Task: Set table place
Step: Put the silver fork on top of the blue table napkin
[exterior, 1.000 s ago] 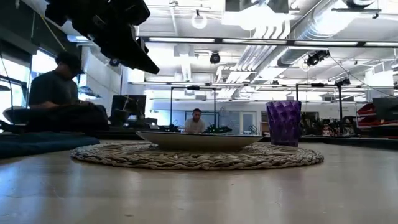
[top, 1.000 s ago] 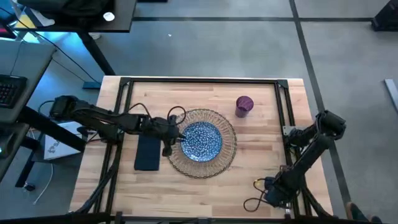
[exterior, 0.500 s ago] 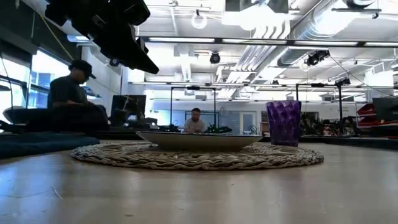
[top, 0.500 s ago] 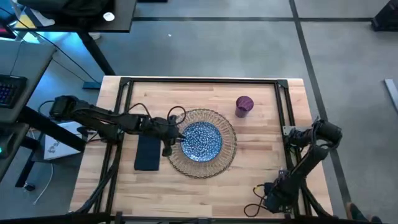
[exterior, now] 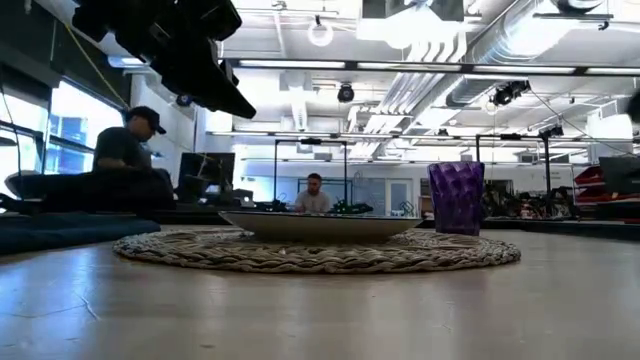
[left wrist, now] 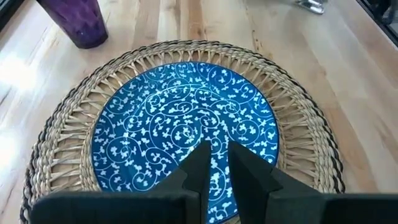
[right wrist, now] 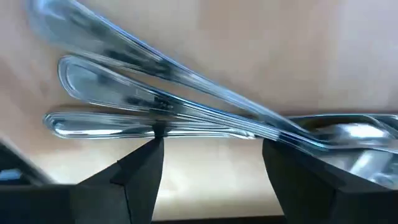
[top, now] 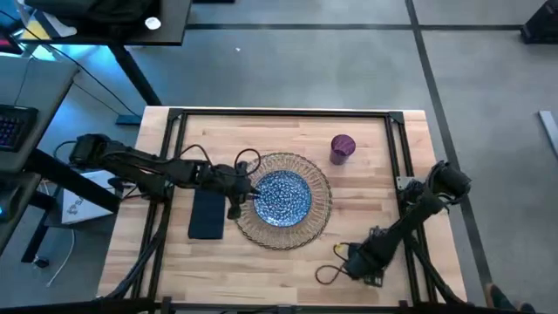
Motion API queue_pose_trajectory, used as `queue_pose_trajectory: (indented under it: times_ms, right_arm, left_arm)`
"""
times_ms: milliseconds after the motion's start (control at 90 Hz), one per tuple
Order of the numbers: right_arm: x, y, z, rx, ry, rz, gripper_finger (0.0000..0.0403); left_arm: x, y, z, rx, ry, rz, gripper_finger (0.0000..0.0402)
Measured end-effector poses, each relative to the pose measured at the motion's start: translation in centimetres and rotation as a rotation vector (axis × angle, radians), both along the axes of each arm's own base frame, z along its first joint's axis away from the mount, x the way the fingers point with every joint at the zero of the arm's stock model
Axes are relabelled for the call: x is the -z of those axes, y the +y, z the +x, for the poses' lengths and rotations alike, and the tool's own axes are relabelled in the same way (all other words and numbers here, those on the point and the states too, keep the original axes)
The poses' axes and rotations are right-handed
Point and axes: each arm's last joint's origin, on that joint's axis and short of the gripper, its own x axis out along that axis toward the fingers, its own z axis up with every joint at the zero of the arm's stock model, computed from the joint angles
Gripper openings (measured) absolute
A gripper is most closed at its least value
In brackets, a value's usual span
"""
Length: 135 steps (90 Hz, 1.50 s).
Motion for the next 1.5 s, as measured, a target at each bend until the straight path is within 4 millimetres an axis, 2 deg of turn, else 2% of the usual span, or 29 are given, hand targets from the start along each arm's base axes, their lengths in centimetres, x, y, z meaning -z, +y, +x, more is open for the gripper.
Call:
queue_pose_trajectory:
  times_ms: [167,300,500,744,967,1111,1256,1500]
  right_arm:
    - [-1.1,-1.8,1.4,-0.047,0.016,-0.043,0.0245]
    - [-1.7,-2.1,0.7,-0.008,0.086,-0.097,0.0245]
    - [-3.3,-1.1,-0.4,0.258,0.033,-0.160,0.0245]
    - [-4.3,-1.2,-1.4,0.709,-0.045,-0.401,0.0230]
    - [-4.3,-1.6,-1.0,0.983,-0.129,-0.506,0.0205]
    - [-2.8,-2.1,-1.5,1.114,-0.135,-0.538,0.0194]
    - [-1.1,-2.1,-1.4,1.188,-0.193,-0.475,0.0193]
    - [-0.7,-3.1,-1.7,1.228,-0.235,-0.556,0.0193]
  left_arm:
    - [0.0,-0.1,0.0,-0.008,0.003,-0.014,0.0039]
    - [0.1,-0.5,-0.1,0.003,0.008,-0.022,0.0039]
    - [0.1,-1.4,-0.2,0.029,0.012,-0.035,0.0039]
    - [0.0,-2.2,-0.4,0.033,0.005,-0.014,0.0039]
    - [0.0,-2.9,-0.5,0.055,0.006,-0.021,0.0039]
    - [0.0,-3.3,-0.6,0.069,0.002,-0.020,0.0039]
    - [0.0,-3.7,-0.7,0.058,-0.008,0.000,0.0039]
    - [0.0,-4.0,-0.7,0.057,-0.008,-0.011,0.0039]
